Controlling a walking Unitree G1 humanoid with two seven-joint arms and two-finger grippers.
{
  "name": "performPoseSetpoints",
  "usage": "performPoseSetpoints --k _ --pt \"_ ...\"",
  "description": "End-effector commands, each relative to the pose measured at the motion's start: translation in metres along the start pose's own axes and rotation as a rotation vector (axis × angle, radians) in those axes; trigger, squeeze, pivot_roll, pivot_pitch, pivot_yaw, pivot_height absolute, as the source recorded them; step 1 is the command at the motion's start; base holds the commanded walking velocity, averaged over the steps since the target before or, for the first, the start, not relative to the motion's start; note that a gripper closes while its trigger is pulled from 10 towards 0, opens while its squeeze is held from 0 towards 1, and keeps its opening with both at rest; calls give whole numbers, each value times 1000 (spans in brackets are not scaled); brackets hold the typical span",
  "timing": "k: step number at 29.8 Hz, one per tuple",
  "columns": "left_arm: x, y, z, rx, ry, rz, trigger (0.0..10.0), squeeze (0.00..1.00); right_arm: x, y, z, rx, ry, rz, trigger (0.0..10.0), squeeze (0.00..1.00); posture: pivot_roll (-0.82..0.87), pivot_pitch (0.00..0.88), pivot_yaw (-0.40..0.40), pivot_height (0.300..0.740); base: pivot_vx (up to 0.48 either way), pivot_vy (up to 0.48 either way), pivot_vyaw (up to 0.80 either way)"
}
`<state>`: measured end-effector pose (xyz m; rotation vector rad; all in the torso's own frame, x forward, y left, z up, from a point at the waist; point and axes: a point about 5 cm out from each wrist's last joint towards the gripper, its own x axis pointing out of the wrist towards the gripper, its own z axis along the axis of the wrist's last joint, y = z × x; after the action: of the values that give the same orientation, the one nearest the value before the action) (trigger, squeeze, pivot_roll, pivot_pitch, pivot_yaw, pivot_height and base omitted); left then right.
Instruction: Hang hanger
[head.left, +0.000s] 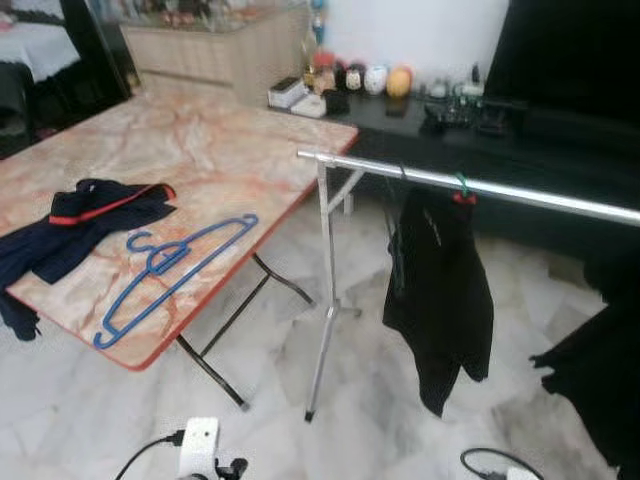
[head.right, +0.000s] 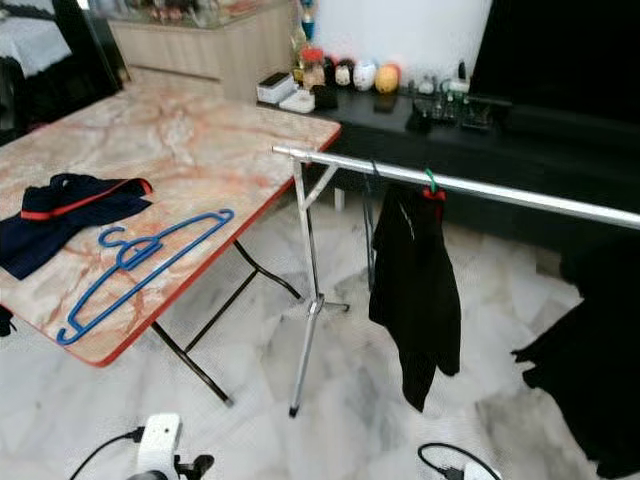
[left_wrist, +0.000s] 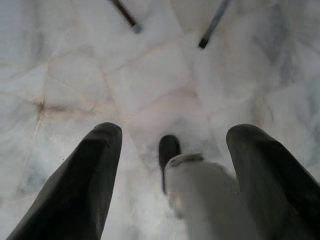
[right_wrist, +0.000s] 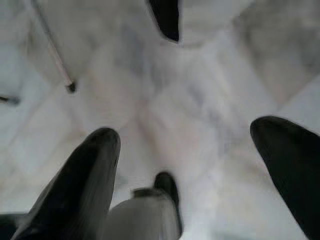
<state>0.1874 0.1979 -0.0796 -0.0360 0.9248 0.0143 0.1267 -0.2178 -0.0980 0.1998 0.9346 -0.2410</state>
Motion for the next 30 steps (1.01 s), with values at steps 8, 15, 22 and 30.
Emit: performPoseSetpoints --k 8,15,22,30 --pt "0 -2 -2 5 13 -5 10000 0 -2 -3 -5 5 17 -11 10000 0 -2 0 14 740 251 0 0" --pt "0 -5 -3 23 13 -20 10000 0 -2 -5 -6 -22 21 -15 10000 0 2 0 7 740 104 0 0" --pt "0 -6 -5 25 19 -22 10000 0 -2 -5 -5 -27 13 -13 10000 0 -2 0 6 740 0 0 0" --pt "0 -6 -5 26 19 -22 10000 0 -2 -5 -5 -32 9 -14 10000 0 -2 0 6 740 0 0 0"
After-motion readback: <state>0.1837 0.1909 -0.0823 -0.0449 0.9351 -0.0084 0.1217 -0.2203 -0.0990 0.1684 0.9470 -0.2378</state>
